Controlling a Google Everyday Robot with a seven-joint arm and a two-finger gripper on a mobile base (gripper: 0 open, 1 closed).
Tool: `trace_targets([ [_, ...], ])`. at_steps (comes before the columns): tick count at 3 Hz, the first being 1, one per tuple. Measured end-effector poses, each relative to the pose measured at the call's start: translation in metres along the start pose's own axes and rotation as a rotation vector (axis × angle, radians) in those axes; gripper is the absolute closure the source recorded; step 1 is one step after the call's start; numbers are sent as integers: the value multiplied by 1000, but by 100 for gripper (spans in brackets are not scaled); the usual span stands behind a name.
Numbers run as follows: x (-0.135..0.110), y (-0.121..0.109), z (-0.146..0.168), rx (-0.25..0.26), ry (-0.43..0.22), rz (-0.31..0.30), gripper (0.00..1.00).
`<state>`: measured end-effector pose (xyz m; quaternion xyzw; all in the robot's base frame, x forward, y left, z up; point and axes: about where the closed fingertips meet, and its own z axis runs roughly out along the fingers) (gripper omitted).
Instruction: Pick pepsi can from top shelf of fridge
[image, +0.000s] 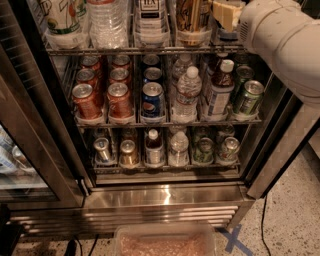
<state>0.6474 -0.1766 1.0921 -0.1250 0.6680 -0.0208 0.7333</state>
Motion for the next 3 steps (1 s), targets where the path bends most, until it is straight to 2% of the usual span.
trace_targets([
  [1, -1, 2, -1, -16, 9, -7, 100],
  [2, -27, 4, -8, -36, -12, 45, 100],
  [3, -66, 4, -18, -39, -67, 107, 100],
])
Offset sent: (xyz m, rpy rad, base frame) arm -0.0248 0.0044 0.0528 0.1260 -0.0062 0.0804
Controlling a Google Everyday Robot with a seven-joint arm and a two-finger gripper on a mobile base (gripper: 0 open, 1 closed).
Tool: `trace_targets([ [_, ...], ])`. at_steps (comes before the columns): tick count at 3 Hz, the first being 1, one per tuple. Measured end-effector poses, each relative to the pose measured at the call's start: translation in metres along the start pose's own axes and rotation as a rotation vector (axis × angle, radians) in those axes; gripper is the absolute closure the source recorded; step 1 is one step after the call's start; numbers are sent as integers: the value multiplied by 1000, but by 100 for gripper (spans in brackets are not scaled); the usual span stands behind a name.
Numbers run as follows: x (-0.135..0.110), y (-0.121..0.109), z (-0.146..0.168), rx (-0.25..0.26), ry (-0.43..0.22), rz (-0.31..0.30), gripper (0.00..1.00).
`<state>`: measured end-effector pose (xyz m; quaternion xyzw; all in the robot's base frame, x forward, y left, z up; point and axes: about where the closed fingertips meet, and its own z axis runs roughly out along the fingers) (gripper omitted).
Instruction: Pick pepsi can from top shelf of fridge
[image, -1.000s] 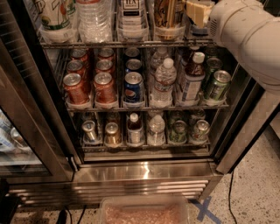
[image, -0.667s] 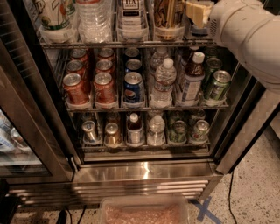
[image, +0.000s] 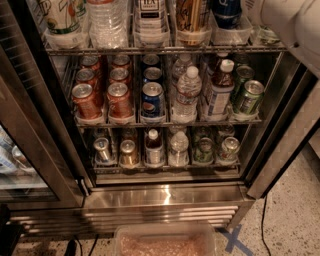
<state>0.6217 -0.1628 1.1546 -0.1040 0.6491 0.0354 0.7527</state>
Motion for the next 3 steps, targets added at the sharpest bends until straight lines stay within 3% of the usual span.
trace_targets([
  [1, -15, -7, -19, 15, -10, 23, 100],
  [2, 7, -30, -76, 53, 82, 19, 100],
  [3, 50, -28, -146, 53, 241, 59, 100],
])
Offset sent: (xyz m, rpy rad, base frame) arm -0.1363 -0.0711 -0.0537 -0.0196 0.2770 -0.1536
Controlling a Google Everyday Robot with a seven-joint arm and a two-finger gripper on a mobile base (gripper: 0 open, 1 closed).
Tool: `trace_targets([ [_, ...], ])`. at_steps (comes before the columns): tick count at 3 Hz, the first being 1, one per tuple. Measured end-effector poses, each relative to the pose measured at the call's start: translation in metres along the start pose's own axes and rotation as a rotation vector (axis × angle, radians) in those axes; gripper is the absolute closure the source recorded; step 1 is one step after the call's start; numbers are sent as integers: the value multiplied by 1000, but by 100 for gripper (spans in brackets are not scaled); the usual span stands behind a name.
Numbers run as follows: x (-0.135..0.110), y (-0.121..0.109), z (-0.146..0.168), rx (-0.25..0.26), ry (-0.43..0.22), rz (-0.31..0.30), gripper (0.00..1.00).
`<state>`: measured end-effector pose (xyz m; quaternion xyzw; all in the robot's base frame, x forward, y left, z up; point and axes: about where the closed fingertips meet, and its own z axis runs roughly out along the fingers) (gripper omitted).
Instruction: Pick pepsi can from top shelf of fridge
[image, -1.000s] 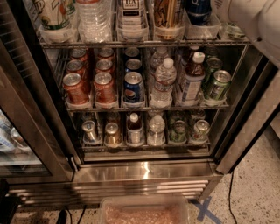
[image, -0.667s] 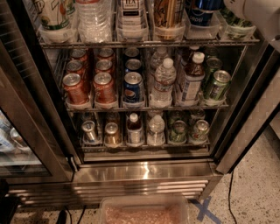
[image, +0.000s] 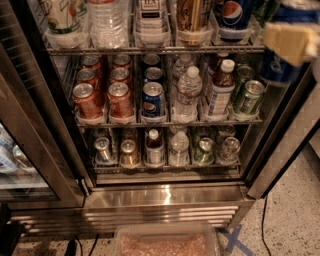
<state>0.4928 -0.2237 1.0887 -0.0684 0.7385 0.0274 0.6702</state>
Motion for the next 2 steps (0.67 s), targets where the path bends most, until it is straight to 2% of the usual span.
trace_targets([
  [1, 20, 2, -37, -12, 125, -10, 100],
  [2, 32, 12, -42, -46, 185, -14, 100],
])
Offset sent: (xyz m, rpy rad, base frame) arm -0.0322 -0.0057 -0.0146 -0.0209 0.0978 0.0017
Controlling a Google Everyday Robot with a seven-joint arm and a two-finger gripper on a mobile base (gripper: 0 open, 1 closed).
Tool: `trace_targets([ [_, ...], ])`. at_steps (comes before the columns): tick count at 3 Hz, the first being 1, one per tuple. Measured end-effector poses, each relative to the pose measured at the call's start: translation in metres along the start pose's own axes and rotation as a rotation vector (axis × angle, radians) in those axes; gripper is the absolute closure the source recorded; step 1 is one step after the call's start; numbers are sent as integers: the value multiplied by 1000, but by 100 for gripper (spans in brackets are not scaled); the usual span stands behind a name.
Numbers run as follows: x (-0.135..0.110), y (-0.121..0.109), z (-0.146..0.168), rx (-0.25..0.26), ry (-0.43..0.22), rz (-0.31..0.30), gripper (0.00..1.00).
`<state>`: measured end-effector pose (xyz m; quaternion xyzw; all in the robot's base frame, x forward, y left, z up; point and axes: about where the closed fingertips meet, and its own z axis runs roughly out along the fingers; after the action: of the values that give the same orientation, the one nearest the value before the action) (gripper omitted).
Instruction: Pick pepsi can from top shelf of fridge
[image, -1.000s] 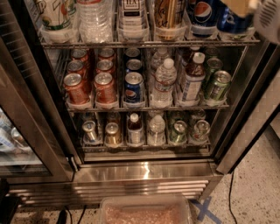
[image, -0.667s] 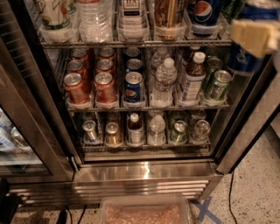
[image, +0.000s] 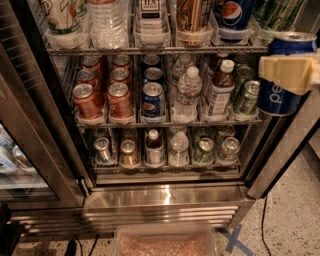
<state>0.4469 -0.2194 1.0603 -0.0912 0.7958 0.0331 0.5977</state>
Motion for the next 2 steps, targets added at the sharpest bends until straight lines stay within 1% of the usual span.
trace_targets([
  [1, 0, 0, 0, 0, 0, 0, 100],
  [2, 8, 34, -2, -84, 23, -31, 100],
])
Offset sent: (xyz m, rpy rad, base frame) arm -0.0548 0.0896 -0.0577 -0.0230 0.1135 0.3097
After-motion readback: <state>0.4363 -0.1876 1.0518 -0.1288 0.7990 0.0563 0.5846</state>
